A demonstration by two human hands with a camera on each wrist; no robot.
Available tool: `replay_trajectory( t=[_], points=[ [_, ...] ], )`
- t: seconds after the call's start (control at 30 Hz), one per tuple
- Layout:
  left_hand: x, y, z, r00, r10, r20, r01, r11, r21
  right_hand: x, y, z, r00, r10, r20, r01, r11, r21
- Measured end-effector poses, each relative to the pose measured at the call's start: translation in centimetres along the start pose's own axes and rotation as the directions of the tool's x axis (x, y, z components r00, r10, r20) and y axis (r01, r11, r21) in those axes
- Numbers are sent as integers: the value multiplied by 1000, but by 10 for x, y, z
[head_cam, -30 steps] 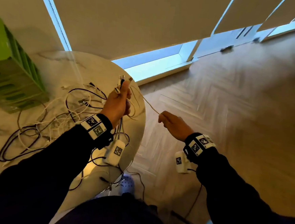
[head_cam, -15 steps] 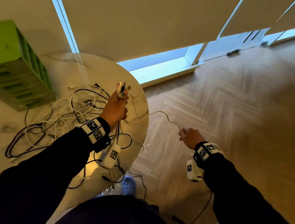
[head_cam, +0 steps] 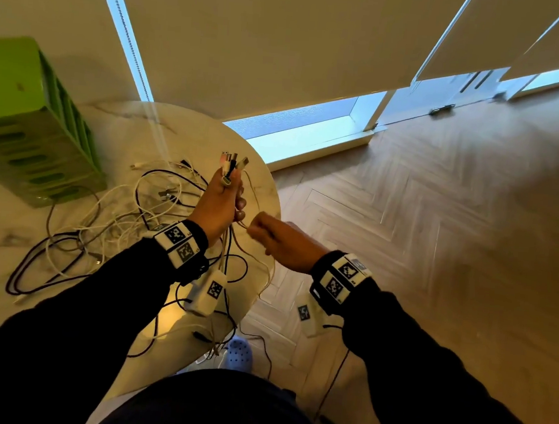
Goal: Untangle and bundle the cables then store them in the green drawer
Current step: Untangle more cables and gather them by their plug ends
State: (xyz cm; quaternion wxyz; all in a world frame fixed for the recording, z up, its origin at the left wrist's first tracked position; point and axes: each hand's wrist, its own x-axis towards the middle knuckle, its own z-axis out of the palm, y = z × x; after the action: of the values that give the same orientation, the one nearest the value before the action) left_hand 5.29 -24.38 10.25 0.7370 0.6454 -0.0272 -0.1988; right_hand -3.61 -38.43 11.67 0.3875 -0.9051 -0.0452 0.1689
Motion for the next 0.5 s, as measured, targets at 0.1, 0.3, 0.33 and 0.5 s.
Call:
replay_trajectory(
  t=[0.1, 0.3, 0.33, 0.5],
  points=[
    [2, 2, -13, 995, -31, -98, 34, 999, 31, -3, 7, -13, 962, -50, -269, 47, 999, -17],
    [5, 10, -36, 990, -53, -133, 44, 997, -66, -4, 73, -47, 894, 430, -123, -444, 821, -358],
    [5, 13, -36, 993, -52, -102, 44, 995, -86, -6, 75, -46, 823, 568, -6, -516, 743, -427],
    [-7, 29, -30, 990, -75, 119, 87, 992, -96, 13, 26, -17, 939, 271, 213, -238, 956, -168]
  ],
)
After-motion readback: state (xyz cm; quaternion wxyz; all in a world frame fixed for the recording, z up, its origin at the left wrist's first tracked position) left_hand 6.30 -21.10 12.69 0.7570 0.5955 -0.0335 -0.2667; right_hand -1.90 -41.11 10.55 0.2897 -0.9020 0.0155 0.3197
